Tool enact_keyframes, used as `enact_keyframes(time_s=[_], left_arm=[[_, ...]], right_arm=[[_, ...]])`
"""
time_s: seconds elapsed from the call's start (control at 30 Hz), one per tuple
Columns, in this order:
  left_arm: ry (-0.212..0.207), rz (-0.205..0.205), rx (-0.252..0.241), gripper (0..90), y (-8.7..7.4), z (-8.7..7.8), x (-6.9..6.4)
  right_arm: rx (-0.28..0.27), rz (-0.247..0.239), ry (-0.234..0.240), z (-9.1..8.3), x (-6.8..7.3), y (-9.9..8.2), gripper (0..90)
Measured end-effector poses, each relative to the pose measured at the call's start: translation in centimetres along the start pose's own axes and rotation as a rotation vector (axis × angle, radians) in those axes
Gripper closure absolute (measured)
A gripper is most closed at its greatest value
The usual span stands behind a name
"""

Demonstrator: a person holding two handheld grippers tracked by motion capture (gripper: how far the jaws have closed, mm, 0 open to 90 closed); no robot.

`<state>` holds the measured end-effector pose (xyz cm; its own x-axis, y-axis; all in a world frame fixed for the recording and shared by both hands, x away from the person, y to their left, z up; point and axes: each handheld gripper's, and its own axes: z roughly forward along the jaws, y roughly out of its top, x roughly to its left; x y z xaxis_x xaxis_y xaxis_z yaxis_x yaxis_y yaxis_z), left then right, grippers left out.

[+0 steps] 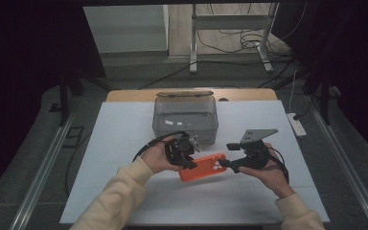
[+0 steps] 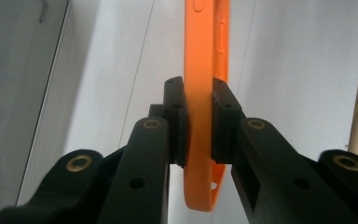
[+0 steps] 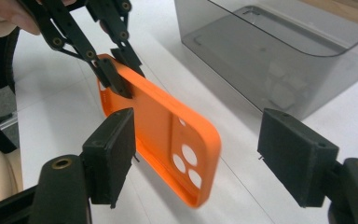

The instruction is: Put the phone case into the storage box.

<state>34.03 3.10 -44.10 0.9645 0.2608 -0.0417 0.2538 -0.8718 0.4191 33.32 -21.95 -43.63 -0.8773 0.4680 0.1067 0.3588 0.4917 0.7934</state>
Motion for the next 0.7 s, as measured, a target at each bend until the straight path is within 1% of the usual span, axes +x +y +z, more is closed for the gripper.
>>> enact_keyframes(time_s=[0.3,0.47,0.7], left_arm=[[0.011,0.054,0.047,79.4,1.1,0.7,-0.2],[0.016,0.063,0.055,79.3,1.5,0.8,-0.4],[0.018,0.074,0.065,79.3,1.8,0.6,-0.4]], right_arm=[[0.045,-0.036,0.021,0.9,0.5,0.6,30.7],[0.062,-0.044,0.033,1.1,0.5,0.7,32.5],[0.091,-0.062,0.035,1.5,0.6,0.9,34.7]])
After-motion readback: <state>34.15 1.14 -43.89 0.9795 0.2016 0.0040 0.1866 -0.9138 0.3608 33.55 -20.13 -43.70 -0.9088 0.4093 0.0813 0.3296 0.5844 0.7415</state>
